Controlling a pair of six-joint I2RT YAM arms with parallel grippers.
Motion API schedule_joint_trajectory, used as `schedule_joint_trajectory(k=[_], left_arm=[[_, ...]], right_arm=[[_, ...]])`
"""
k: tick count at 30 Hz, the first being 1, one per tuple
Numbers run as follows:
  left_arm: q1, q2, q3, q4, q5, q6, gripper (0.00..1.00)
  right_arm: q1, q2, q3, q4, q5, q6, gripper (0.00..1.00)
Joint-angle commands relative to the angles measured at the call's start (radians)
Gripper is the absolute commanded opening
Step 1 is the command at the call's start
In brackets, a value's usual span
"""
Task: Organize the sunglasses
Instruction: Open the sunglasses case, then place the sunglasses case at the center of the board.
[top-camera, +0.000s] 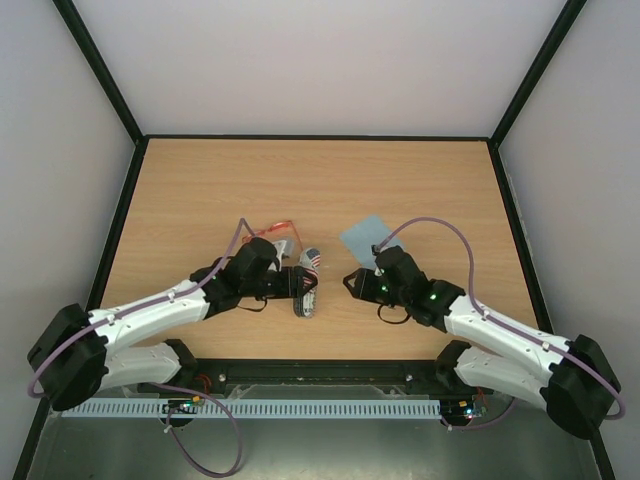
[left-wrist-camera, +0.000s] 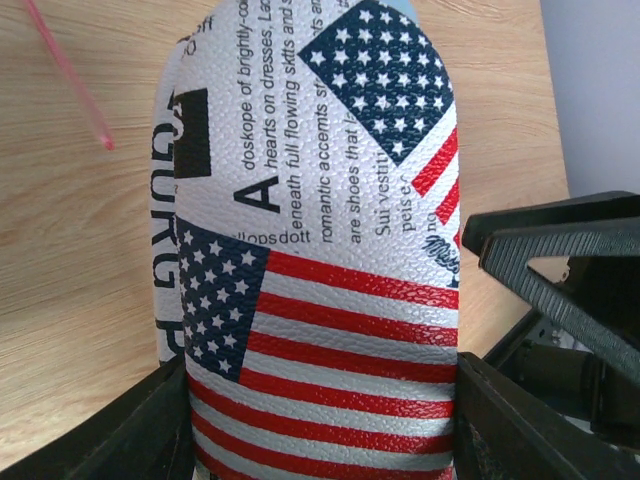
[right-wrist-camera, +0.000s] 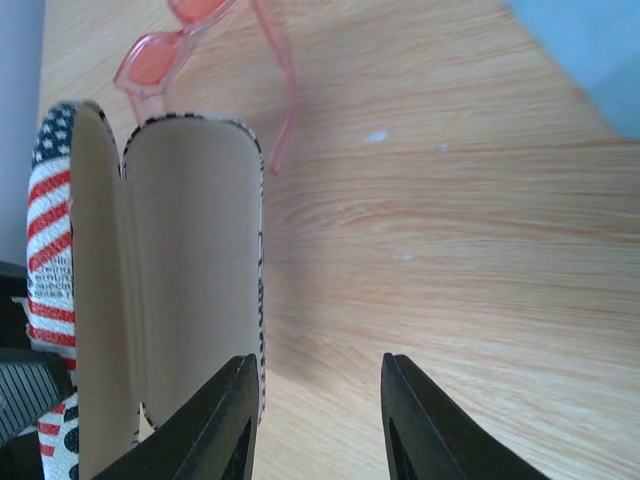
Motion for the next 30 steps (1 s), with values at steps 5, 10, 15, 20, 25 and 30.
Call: schedule_joint_trajectory(k=[5,10,15,20,25,30], left_arm=[[0.008,0.070,-0.095,0.348,0.114,-0.030,0.56],[0.010,0.142,-0.110,0.452,0.134,-0.031,0.56],[0.032,0.187,-0.123,0.544,0.162,-0.024,0.56],[0.074,0.229,-0.140,0.641,0.219,-0.012,0.57],[0.101,0.296,-0.167,0.783,0.290,-0.040,0.58],[0.109,0.381,-0.136,0.782,0.313,-0.032,0.59]], right_arm=[[-0.045,-0.048,0.033,-0.149,0.118,-0.028,0.36],[-0.061,-0.045,0.032,-0.161,0.127,-0.035,0.37],[-0.069,-0.038,0.029,-0.161,0.130,-0.039,0.37],[-0.074,-0.021,0.037,-0.162,0.128,-0.054,0.37],[-0.077,-0.001,0.037,-0.155,0.126,-0.065,0.38],[-0.079,0.025,0.037,-0.146,0.123,-0.076,0.38]])
